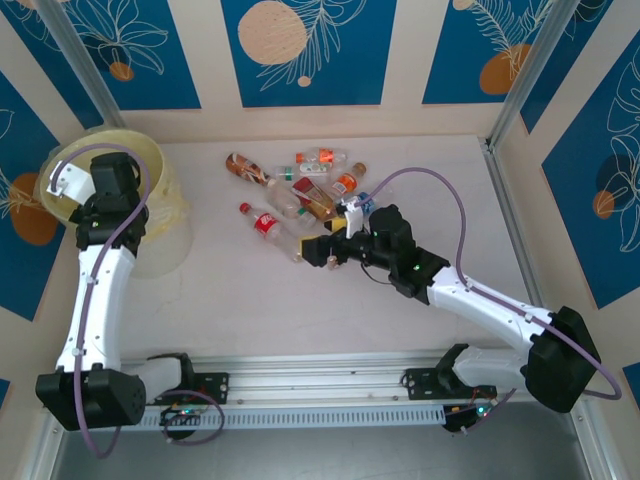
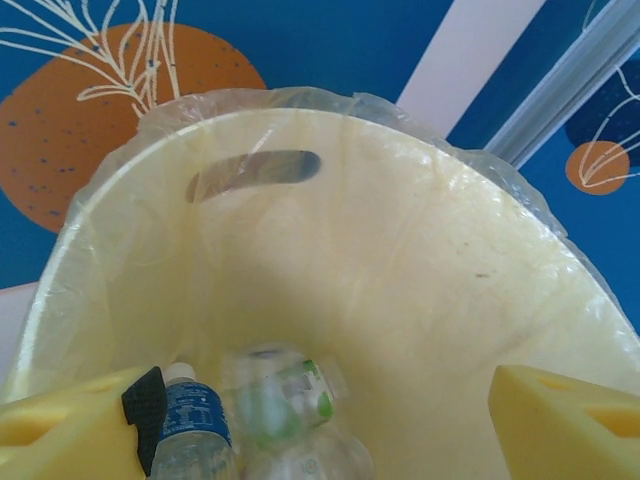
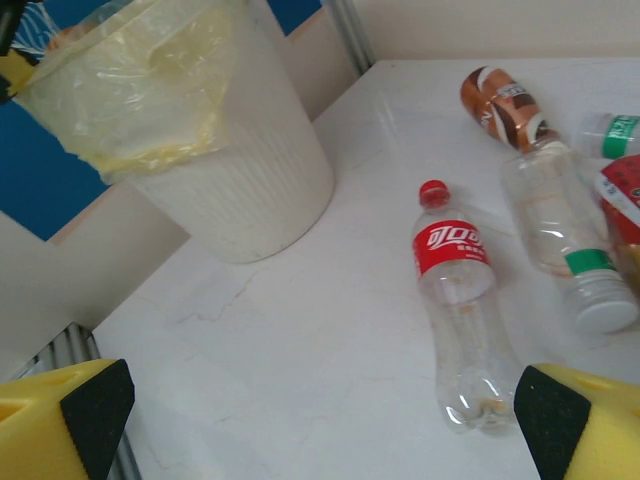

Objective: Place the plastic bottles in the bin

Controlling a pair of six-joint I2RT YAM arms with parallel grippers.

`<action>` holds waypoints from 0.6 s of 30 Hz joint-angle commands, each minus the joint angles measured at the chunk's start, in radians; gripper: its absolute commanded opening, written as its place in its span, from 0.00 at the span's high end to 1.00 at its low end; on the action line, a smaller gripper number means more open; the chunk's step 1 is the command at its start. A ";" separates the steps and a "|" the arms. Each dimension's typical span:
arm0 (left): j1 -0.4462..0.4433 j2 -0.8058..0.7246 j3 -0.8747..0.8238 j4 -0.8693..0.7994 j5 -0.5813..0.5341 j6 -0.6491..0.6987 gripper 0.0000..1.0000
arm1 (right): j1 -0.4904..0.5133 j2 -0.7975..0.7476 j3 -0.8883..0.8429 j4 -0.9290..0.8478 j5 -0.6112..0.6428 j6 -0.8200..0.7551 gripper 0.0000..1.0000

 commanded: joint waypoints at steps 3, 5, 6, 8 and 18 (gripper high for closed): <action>-0.008 0.007 -0.002 0.018 0.180 -0.038 0.14 | -0.001 -0.022 -0.003 -0.062 0.181 0.023 0.01; -0.007 0.001 -0.003 0.034 0.210 -0.022 0.13 | -0.014 -0.033 -0.010 -0.097 0.238 0.053 0.00; -0.008 -0.005 -0.007 0.051 0.233 -0.005 0.12 | -0.022 -0.040 -0.014 -0.115 0.265 0.078 0.00; -0.008 -0.021 -0.021 0.095 0.289 0.027 0.10 | -0.043 -0.053 -0.031 -0.145 0.314 0.138 0.00; -0.008 -0.162 -0.179 0.385 0.465 0.114 0.00 | -0.156 -0.034 -0.084 -0.293 0.363 0.496 0.01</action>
